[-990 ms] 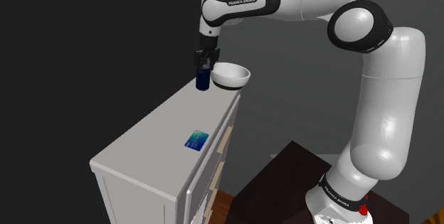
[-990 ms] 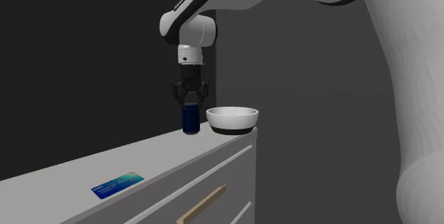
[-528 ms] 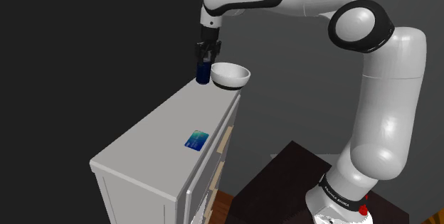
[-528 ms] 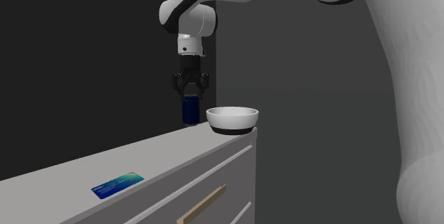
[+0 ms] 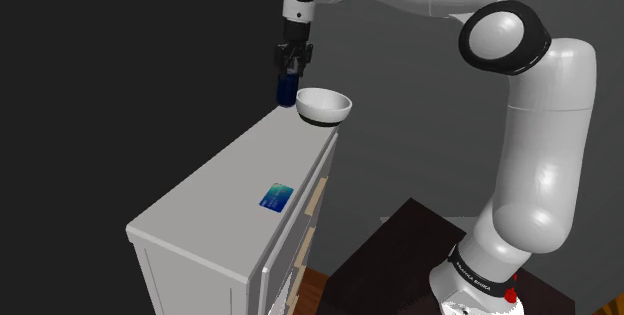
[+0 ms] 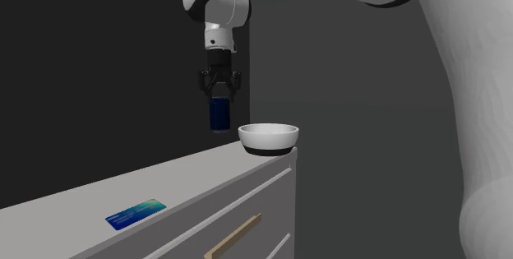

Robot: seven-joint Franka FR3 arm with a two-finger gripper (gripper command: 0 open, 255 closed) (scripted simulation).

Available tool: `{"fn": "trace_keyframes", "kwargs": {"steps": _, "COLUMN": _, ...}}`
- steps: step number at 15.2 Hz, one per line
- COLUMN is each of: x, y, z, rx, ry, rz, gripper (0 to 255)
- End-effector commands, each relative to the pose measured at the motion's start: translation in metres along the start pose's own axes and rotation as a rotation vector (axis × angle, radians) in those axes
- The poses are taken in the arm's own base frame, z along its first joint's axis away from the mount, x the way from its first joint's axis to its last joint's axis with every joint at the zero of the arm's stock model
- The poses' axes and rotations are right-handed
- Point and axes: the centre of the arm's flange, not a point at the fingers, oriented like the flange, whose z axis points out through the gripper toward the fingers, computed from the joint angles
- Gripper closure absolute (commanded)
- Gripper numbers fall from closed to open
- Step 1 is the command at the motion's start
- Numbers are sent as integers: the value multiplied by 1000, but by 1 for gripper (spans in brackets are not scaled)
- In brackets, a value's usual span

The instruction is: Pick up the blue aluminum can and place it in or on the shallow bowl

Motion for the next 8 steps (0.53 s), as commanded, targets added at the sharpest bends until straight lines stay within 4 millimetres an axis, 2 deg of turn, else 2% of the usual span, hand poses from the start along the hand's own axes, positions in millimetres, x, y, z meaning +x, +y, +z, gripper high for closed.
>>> {"fn": "trace_keyframes", "kwargs": {"steps": 1, "x": 0, "y": 1, "z": -11, "rx": 0, "ry": 0, "rz": 0, "gripper": 255}}
{"fn": "trace_keyframes", "kwargs": {"steps": 8, "x": 0, "y": 2, "z": -48, "rx": 0, "ry": 0, "rz": 0, "gripper": 255}}
